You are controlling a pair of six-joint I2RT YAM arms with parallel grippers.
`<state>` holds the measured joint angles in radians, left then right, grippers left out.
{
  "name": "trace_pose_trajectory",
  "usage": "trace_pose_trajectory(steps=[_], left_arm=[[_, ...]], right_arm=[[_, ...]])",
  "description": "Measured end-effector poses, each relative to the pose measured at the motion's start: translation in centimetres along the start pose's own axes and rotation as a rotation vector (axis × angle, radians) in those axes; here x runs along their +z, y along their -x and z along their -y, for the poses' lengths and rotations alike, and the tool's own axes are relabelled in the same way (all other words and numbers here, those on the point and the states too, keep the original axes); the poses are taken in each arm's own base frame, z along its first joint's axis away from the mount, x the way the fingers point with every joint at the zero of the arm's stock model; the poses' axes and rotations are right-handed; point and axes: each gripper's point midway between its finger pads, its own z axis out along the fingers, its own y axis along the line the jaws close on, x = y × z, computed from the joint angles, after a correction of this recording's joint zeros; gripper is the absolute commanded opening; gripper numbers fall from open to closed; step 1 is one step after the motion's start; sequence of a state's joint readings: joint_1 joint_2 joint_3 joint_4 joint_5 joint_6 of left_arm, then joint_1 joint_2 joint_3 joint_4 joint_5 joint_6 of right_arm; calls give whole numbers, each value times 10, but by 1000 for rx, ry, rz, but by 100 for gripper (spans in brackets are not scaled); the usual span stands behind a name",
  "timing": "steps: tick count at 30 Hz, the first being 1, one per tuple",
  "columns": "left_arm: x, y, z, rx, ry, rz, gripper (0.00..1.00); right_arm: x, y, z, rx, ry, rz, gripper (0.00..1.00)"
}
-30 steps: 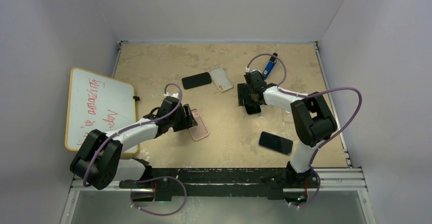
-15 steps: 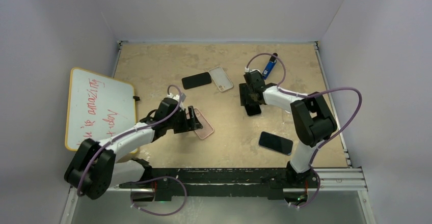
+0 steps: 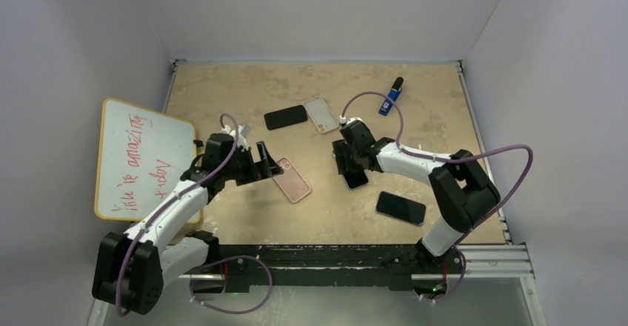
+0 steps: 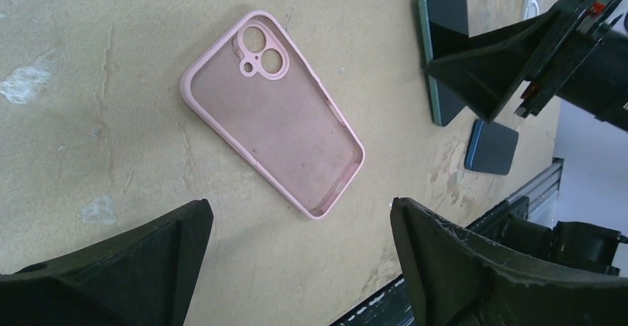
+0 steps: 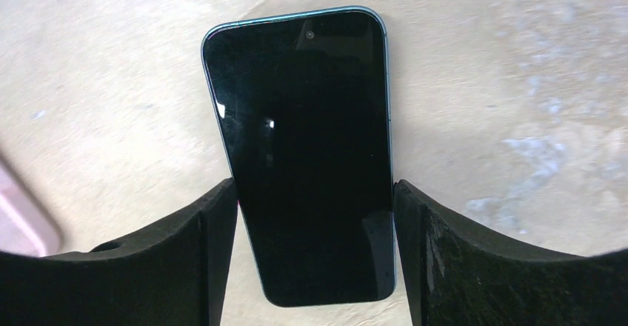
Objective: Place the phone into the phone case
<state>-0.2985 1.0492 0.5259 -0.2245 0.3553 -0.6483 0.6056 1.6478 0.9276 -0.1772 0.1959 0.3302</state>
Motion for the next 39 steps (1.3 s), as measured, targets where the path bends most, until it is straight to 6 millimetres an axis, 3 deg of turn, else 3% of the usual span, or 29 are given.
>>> trace_pose_trajectory(steps=[8, 17, 22, 28, 39], left_arm=[[-13, 15, -9, -96, -67, -6, 90], [-3, -5, -12, -196, -142, -131, 77], [-1, -6, -19, -216, -116, -145, 82], [-21, 29, -15, -105, -42, 6, 96], [-87, 88, 9, 77, 71, 266, 100]], right_arm=[[-9, -11, -44, -52, 72, 12, 52], [-20, -13, -80, -114, 132, 34, 51], [-26, -7, -96, -118, 164, 54, 51], [-35, 6, -115, -108, 218, 85, 50], [-51, 26, -170, -40, 415, 167, 49]])
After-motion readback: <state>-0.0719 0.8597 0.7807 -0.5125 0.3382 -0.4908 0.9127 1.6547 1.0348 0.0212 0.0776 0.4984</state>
